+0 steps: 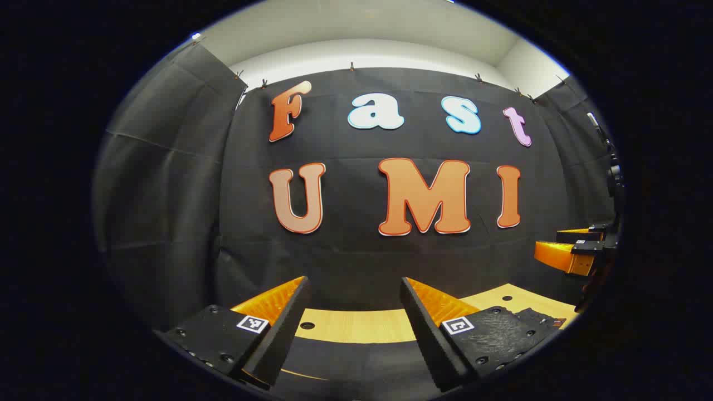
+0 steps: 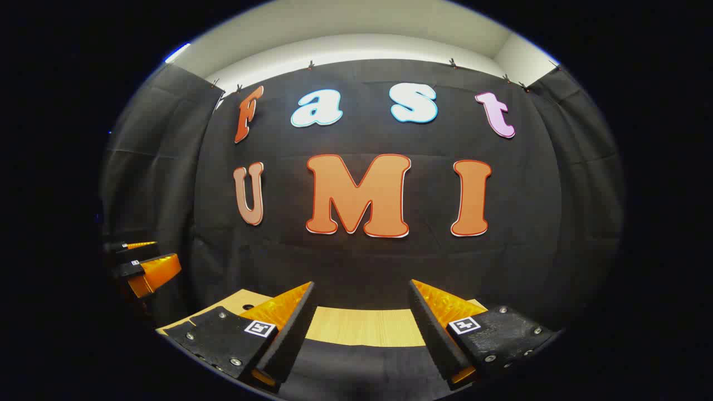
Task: Grasp the waist and the cuffs of the jeans and fold them to make the two legs overlap; first hold the waist and fold one-third of the jeans toward the cuffs, then hold the cuffs and fold the remaining one-third in the same direction to finish folding.
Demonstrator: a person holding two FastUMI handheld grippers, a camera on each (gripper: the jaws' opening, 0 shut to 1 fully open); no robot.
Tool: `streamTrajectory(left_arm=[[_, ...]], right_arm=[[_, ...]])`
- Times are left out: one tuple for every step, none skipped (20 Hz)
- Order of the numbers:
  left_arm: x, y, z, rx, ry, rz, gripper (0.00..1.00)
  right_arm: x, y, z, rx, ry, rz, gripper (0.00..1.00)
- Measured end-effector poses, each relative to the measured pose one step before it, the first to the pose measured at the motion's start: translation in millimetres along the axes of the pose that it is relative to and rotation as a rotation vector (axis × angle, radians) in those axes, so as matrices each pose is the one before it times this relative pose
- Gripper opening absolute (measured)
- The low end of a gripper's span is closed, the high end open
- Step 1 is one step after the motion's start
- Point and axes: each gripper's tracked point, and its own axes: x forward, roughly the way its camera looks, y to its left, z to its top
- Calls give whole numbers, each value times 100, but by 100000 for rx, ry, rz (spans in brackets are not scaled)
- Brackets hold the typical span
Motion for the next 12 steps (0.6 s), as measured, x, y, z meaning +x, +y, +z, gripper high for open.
streamTrajectory(left_arm=[[525, 88, 290, 651, -938, 522, 95], [529, -24, 235, 127, 570, 17, 95], [486, -375, 259, -832, 546, -946, 95], [331, -384, 674, -481, -1078, -1482, 95], [139, 65, 743, 436, -1984, 5, 96], [-148, 333, 545, -20, -1584, 1123, 97], [-276, -25, -150, -756, 183, 334, 96], [-450, -179, -309, -279, 1048, -277, 96], [-302, -271, -312, 106, 588, -588, 96], [-288, -59, -57, 263, 208, -248, 96], [-83, 137, 117, 236, -456, 308, 96], [78, 128, 34, 151, -218, 390, 96]], right_arm=[[432, 328, 370, 905, -971, 902, 98], [544, 623, 622, 1153, -213, 2095, 97], [362, 303, 547, 837, -172, 832, 97], [384, 57, 710, 66, -1511, 235, 98], [288, 156, 556, -566, -897, 219, 98], [120, 311, 105, -1149, -199, 603, 97], [-130, 115, -193, -740, 169, 76, 100], [-292, 24, -199, 26, -123, 181, 97], [-346, 240, -62, 730, -16, 757, 98], [-388, 207, -383, 833, 649, 543, 100], [-378, 59, -375, 171, 729, 144, 97], [-247, -125, -247, -273, 350, -580, 98]])
